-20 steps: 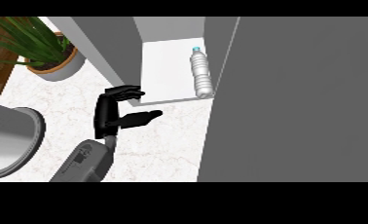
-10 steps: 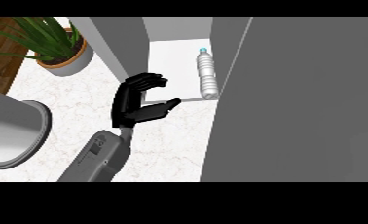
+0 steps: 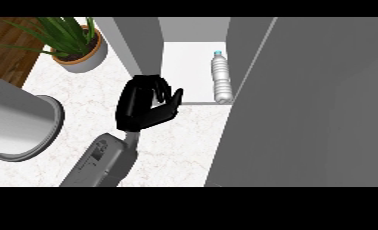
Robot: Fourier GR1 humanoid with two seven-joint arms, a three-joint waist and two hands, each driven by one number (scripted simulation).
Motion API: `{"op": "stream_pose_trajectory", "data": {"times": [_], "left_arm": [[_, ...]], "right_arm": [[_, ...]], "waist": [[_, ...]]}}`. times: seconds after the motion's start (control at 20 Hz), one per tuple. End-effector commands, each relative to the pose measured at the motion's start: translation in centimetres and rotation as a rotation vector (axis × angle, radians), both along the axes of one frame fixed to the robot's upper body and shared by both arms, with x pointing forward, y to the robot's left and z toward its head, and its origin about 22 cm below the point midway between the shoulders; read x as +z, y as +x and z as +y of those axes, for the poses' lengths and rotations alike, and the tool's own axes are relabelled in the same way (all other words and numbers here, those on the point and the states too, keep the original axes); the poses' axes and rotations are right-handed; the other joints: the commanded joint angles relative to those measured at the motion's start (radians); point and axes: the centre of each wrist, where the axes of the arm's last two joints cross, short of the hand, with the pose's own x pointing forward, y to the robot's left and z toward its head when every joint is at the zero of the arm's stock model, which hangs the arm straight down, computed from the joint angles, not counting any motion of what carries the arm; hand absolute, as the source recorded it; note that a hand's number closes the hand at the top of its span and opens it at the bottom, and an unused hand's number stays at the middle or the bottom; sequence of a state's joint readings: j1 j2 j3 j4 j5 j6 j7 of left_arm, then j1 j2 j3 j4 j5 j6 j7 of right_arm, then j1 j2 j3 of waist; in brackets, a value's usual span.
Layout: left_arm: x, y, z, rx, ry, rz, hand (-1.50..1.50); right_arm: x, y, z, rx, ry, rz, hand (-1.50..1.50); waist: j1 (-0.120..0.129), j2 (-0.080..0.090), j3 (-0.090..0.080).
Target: Pick up the bottled water, place it into the cabinet and close the cabinet
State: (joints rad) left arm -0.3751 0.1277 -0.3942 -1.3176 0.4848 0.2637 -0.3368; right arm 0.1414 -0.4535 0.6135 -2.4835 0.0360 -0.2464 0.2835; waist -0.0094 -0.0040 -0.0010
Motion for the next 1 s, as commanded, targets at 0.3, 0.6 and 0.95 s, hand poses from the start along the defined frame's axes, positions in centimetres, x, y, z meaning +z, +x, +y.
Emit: {"op": "stream_pose_trajectory", "data": {"times": [0.3,0.6,0.95], "left_arm": [[0.1,-4.9,5.2,0.02,-0.017,-0.028,1.5],[0.1,-6.8,6.5,0.04,-0.021,-0.013,1.5],[0.8,-9.0,10.9,0.086,-0.038,-0.037,1.5]], "right_arm": [[1.8,-1.6,2.0,0.15,-0.033,0.094,1.5],[1.6,-2.0,6.3,0.227,0.004,0.115,1.5],[1.5,-1.0,11.1,0.339,-0.018,0.116,1.5]], "waist": [[0.016,0.001,0.0],[0.012,0.0,0.0],[0.025,0.0,0.0]]}}
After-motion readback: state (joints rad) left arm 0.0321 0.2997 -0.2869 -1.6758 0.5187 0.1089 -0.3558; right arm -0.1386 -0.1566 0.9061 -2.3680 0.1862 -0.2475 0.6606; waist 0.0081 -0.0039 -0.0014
